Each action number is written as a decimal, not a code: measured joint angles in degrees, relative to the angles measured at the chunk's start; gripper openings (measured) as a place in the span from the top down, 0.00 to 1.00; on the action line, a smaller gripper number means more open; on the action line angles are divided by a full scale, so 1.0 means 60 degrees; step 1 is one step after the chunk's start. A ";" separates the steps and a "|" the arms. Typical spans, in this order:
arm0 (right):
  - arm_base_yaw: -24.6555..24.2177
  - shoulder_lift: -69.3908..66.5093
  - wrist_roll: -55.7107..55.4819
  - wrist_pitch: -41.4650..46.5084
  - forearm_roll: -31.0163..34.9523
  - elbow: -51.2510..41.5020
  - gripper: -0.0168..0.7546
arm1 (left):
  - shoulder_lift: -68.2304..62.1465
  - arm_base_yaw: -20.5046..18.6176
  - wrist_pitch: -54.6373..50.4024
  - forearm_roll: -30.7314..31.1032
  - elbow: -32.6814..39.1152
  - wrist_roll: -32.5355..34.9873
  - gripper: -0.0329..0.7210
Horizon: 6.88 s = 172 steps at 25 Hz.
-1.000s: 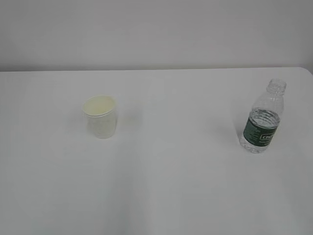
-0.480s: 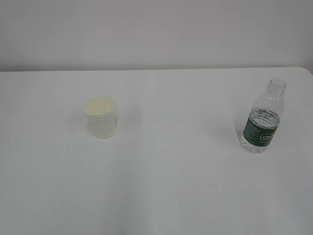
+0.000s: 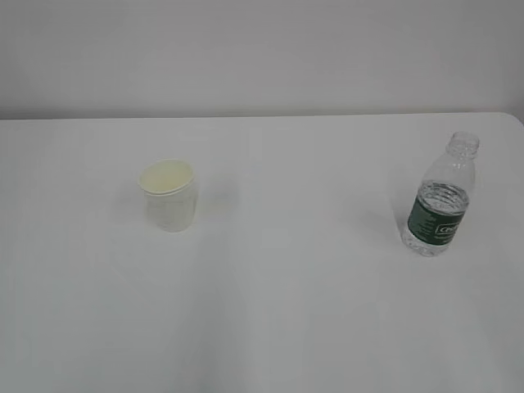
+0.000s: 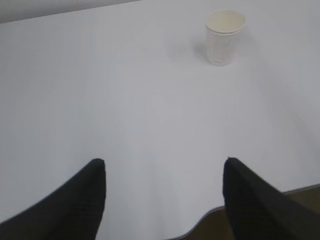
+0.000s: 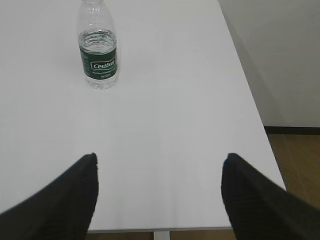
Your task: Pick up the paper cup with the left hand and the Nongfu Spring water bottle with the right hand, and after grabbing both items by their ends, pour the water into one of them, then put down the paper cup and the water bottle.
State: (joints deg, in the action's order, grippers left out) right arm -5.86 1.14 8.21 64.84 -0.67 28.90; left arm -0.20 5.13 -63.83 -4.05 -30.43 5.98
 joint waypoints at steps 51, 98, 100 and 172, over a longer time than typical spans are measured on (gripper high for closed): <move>0.0115 -0.4361 -0.0323 -0.7996 0.1070 0.1081 0.22 | -0.5620 0.0000 0.7489 0.0163 -0.2910 0.0000 0.30; 0.1134 -0.6834 -0.1368 -1.4164 0.0551 -0.2976 0.22 | -1.1216 0.2817 1.7120 -0.1163 0.2019 -0.0177 0.36; 0.1134 -0.7003 -0.1867 -1.4770 0.0112 -0.3280 0.22 | -1.1844 0.2995 1.7674 -0.0952 0.2019 -0.0301 0.36; 0.1134 -1.9228 -0.1506 -2.1742 -0.1787 -0.0603 0.11 | -1.7022 0.3276 2.1569 0.1923 0.2875 -0.0738 0.36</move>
State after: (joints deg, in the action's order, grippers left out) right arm 0.94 -114.23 -0.83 -65.61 -11.39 25.29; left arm -102.33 24.78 65.58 7.48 -13.18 1.55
